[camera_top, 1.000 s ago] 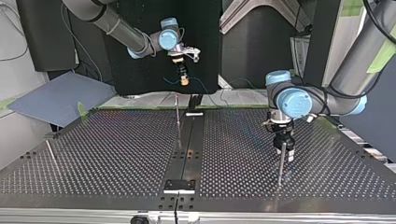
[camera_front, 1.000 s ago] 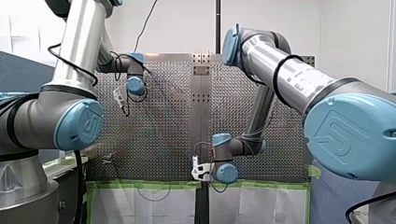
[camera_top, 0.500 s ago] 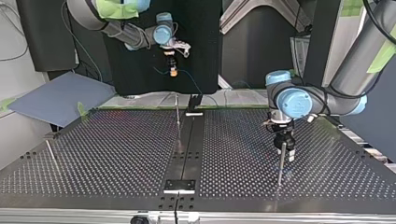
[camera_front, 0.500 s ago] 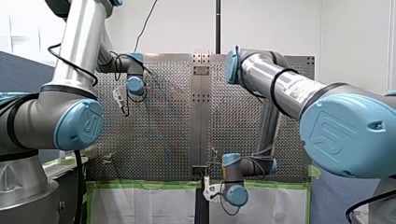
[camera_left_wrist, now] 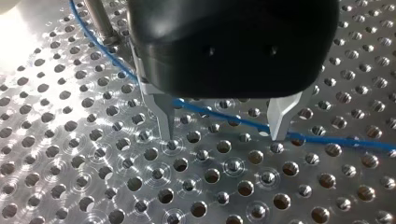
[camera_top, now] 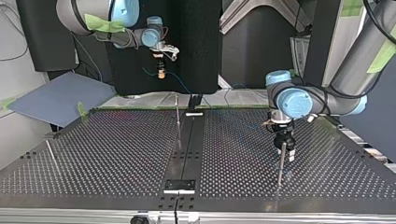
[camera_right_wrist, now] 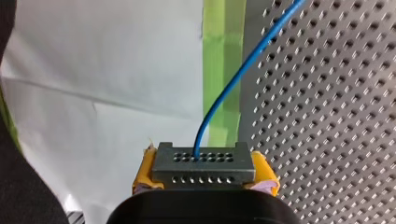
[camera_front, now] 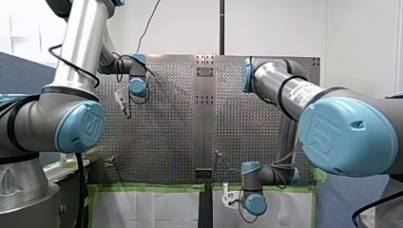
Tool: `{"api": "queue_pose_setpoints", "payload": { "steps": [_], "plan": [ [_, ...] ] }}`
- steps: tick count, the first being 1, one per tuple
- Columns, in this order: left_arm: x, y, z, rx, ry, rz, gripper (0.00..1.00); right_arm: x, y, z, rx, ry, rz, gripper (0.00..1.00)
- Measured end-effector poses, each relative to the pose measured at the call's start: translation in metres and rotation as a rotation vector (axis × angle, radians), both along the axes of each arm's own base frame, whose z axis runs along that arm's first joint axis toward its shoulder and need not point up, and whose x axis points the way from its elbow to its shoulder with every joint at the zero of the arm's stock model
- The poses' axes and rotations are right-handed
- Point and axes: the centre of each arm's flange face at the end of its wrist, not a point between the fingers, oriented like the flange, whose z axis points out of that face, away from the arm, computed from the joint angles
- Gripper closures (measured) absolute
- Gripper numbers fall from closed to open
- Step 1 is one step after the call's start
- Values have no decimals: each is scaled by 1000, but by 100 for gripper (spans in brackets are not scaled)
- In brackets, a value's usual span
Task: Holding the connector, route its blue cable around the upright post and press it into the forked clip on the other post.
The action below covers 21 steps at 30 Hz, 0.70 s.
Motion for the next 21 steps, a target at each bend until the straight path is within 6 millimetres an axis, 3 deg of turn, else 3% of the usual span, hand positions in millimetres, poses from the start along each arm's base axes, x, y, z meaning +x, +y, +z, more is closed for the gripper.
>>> {"api": "queue_pose_setpoints", "payload": {
  "steps": [7,21],
  "plan": [
    [0,-1,0,0,2,-1,2,-15,0,-20,8,6,-20,100],
    [-1,-1,-1,0,4,2,2,-20,7,-27,19,98,-2,100]
  ]
}}
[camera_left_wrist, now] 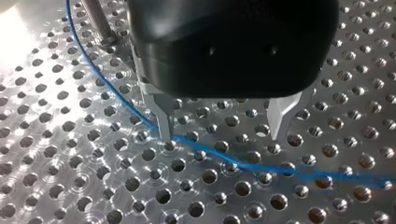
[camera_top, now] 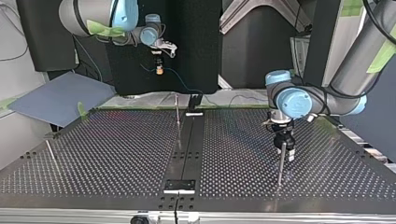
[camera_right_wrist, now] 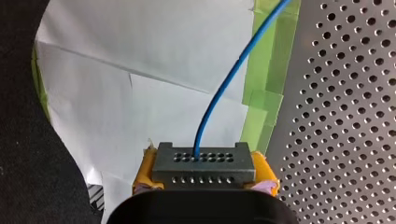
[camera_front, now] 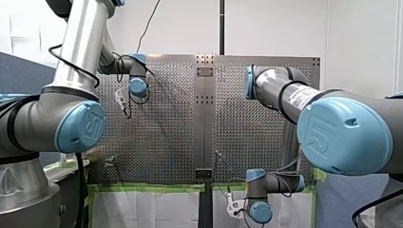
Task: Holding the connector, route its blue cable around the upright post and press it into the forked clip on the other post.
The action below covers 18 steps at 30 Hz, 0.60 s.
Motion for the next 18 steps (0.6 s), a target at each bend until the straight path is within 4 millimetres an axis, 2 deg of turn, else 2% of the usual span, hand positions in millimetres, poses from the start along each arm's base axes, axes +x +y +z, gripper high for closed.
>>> {"api": "queue_pose_setpoints", "payload": {
  "steps": [3,9,18],
  "plan": [
    [0,0,0,0,0,3,2,0,0,6,-10,7,3,100],
    [0,0,0,1,-1,5,2,-3,0,31,-53,-17,-4,100],
    [0,1,0,2,1,12,2,-4,14,68,-95,-14,5,100]
  ]
}}
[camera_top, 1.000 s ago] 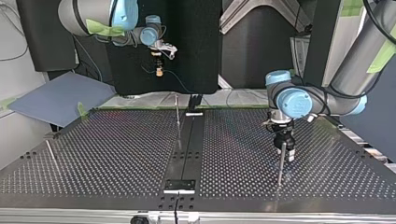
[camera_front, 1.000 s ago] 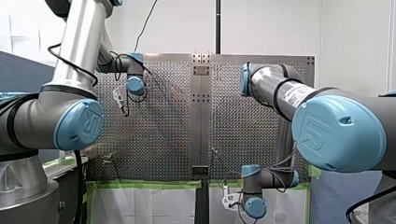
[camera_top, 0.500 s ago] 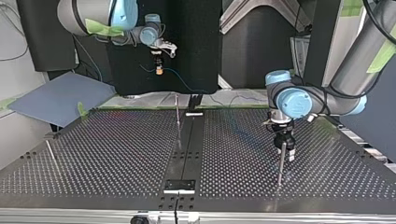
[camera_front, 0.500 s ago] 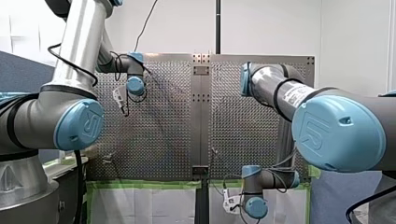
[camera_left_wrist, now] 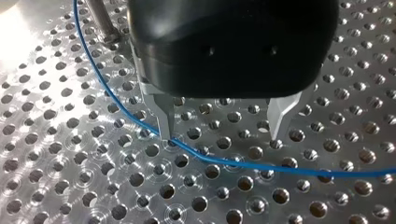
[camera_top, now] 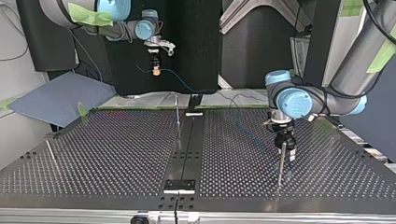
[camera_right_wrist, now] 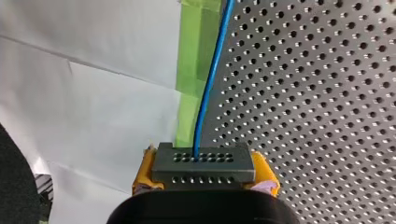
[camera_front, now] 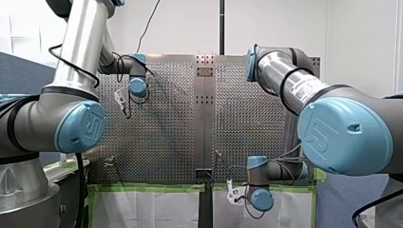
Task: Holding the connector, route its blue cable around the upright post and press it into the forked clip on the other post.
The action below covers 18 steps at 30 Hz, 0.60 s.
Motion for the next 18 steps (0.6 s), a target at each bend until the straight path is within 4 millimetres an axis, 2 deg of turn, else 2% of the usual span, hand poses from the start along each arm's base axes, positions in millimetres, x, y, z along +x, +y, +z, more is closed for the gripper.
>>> {"api": "queue_pose_setpoints", "payload": {
  "steps": [13,18],
  "plan": [
    [0,0,0,3,2,1,2,-11,10,44,-42,-18,-13,100],
    [-1,0,0,5,6,6,2,-11,7,62,-58,-33,-15,100]
  ]
}}
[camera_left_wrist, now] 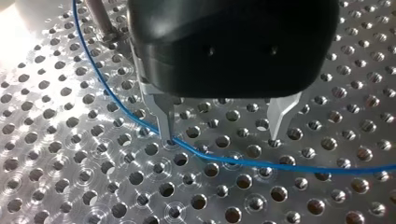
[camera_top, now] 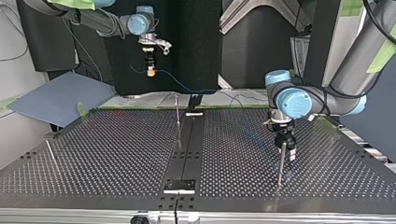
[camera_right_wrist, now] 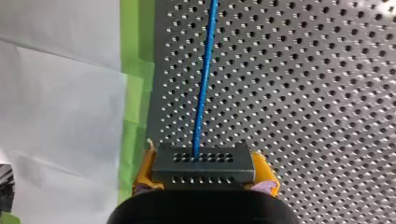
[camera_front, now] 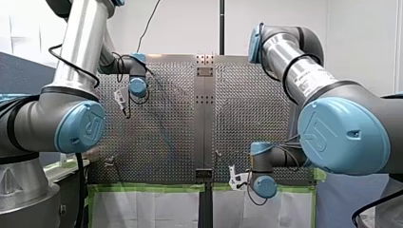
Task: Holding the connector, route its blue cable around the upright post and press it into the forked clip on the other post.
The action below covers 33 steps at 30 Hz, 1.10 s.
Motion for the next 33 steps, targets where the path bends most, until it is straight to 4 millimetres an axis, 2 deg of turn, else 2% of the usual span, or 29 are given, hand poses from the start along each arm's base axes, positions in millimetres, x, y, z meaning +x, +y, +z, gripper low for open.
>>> {"api": "queue_pose_setpoints", "payload": {
  "steps": [10,13,33],
  "plan": [
    [-1,-2,-1,14,10,7,2,6,-22,49,-79,-48,35,100],
    [-2,-2,-1,18,15,11,2,7,-26,58,-92,-58,54,100],
    [-8,-3,-4,43,53,38,2,10,-28,59,-66,-100,153,100]
  ]
}}
